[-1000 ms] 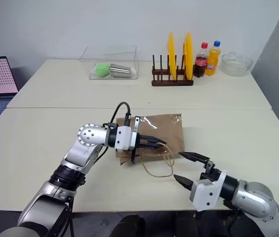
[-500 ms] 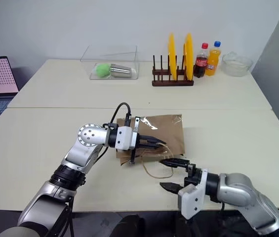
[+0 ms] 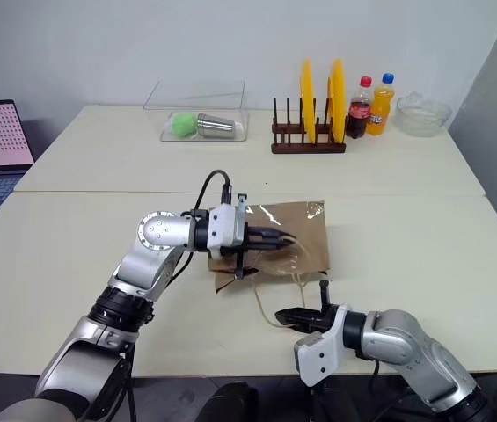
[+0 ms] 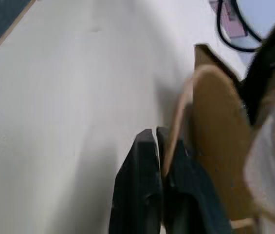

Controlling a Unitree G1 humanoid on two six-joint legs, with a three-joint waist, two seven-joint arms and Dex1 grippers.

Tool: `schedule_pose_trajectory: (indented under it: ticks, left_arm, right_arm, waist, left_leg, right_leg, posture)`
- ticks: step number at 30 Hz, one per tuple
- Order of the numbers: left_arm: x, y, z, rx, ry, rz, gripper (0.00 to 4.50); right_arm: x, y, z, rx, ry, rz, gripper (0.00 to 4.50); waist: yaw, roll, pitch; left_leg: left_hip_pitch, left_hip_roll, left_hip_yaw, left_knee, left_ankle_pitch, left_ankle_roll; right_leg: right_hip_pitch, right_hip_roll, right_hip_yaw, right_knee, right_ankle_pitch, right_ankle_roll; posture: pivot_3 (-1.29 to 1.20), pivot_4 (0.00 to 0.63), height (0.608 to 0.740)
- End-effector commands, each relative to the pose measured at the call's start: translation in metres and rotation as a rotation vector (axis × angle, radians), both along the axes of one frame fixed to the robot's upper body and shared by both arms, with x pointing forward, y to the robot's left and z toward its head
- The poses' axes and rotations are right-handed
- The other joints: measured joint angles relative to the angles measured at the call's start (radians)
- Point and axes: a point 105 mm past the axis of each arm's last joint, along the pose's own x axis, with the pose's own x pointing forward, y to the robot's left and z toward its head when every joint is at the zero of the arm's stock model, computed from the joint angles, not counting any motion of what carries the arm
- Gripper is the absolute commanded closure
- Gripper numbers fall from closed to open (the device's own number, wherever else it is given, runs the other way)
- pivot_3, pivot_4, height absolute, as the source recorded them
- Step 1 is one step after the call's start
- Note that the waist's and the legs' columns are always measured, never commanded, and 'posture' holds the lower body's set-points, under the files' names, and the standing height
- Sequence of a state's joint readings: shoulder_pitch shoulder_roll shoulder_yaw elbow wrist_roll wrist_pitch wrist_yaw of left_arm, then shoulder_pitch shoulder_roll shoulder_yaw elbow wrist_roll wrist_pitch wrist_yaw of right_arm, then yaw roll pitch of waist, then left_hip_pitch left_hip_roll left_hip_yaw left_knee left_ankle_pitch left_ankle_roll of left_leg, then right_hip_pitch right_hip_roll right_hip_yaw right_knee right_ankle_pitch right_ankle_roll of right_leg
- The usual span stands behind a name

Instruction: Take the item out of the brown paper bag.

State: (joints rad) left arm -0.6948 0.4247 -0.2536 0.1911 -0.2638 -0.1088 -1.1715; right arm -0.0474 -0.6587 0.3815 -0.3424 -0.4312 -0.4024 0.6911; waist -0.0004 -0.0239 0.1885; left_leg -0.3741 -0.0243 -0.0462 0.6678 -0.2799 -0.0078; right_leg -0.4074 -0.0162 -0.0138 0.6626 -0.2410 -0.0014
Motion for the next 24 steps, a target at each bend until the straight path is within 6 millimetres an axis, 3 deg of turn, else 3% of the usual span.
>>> schedule_pose_trajectory:
  ticks: [1,6,24]
  left_arm:
    - [0.015,0.002,0.042,-0.125,0.006,0.084,4.5]
    - [0.028,0.005,0.059,-0.166,0.074,0.148,4.5]
    - [0.055,0.014,0.111,-0.299,0.18,0.288,4.5]
  right_arm:
    - [-0.005,0.0,-0.014,-0.039,0.061,-0.01,4.48]
    - [-0.01,-0.001,-0.029,-0.101,0.126,-0.019,4.48]
    - [-0.02,-0.004,-0.042,-0.2,0.204,0.008,4.48]
  waist:
    - [0.0,0.0,0.0]
    - [0.0,0.0,0.0]
    - [0.0,0.0,0.0]
  left_leg:
    - [0.0,0.0,0.0,0.0,0.0,0.0]
    - [0.0,0.0,-0.001,0.0,0.0,0.0]
    - [0.0,0.0,-0.001,0.001,0.002,-0.004]
  right_leg:
    - [0.0,0.0,0.0,0.0,0.0,0.0]
    - [0.0,0.0,0.0,0.0,0.0,0.0]
    - [0.0,0.0,-0.001,0.0,0.0,0.0]
  posture:
    - [0.0,0.15,0.74]
    - [0.0,0.15,0.74]
    - [0.0,0.15,0.74]
